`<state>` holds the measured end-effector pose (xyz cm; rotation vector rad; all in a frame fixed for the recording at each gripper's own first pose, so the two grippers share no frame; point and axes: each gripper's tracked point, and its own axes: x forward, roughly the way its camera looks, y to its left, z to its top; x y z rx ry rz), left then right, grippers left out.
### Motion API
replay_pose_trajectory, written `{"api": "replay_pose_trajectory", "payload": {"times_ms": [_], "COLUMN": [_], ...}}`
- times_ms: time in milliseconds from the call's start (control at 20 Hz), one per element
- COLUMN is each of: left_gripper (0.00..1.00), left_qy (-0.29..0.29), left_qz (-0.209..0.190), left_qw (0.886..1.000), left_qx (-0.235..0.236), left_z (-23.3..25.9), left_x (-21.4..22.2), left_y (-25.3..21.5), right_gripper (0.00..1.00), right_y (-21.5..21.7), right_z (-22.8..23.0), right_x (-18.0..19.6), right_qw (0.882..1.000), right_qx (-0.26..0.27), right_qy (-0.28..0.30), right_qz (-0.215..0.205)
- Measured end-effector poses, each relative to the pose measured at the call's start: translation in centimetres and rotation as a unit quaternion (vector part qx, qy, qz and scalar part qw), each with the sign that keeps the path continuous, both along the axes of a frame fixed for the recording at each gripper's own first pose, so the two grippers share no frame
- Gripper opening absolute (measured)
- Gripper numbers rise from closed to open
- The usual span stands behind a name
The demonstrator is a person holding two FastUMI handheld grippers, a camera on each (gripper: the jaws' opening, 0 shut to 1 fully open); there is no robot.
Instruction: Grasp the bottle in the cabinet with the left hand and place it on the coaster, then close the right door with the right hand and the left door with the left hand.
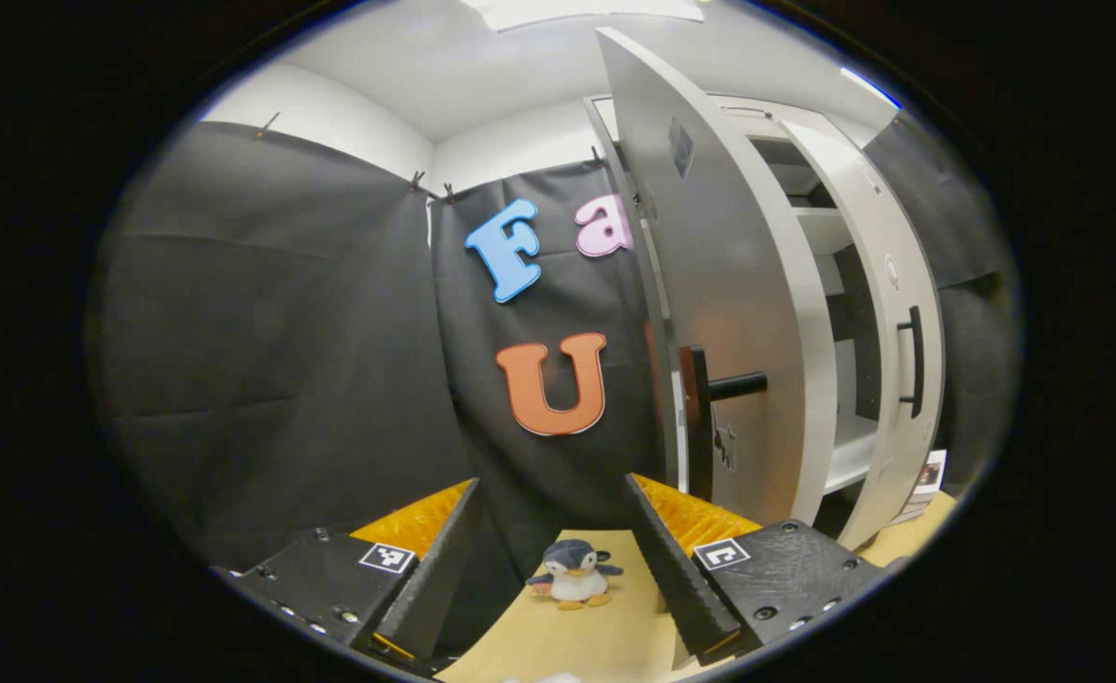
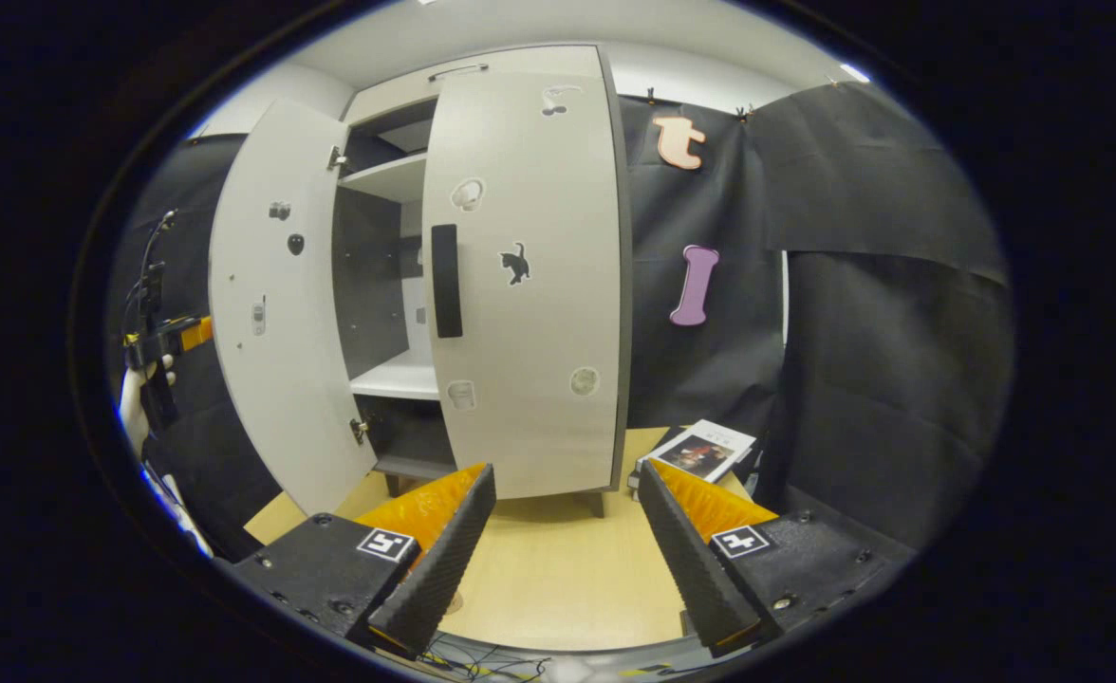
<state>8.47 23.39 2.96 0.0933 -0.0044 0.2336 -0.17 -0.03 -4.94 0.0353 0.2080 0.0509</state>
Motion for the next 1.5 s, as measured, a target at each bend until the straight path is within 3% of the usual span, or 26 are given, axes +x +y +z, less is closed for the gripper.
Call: {"api": "replay_pose_trajectory", "payload": {"times_ms": [300,700,750,850,1050,1500], "left_gripper": [0.88,0.94,0.89,0.92,0.97,0.97], "left_qy": [0.002,0.018,0.024,0.026,0.025,0.029], "left_qz": [-0.02,-0.099,-0.104,-0.119,-0.12,-0.142], "left_qw": [1.0,0.995,0.994,0.992,0.992,0.989], "left_qx": [-0.001,-0.017,-0.021,-0.023,-0.004,-0.036], "left_z": [0.0,-0.7,-1.0,-1.0,-0.8,-1.3], "left_x": [-0.1,2.9,3.4,4.0,3.4,-0.2], "left_y": [-4.7,-14.4,-15.4,-17.4,-18.5,-20.5], "right_gripper": [0.96,0.99,0.96,0.99,0.99,1.0], "right_y": [-2.7,-5.6,-5.9,-6.6,-6.8,-4.5], "right_z": [0.3,0.5,0.7,0.9,1.4,2.4], "right_x": [0.0,0.5,0.5,0.5,0.5,0.6], "right_qw": [1.0,1.0,1.0,1.0,1.0,1.0], "right_qx": [0.009,0.014,0.013,0.009,0.018,0.017], "right_qy": [-0.002,0.002,0.001,-0.001,-0.006,-0.014], "right_qz": [0.002,0.01,0.01,0.008,0.003,0.01]}}
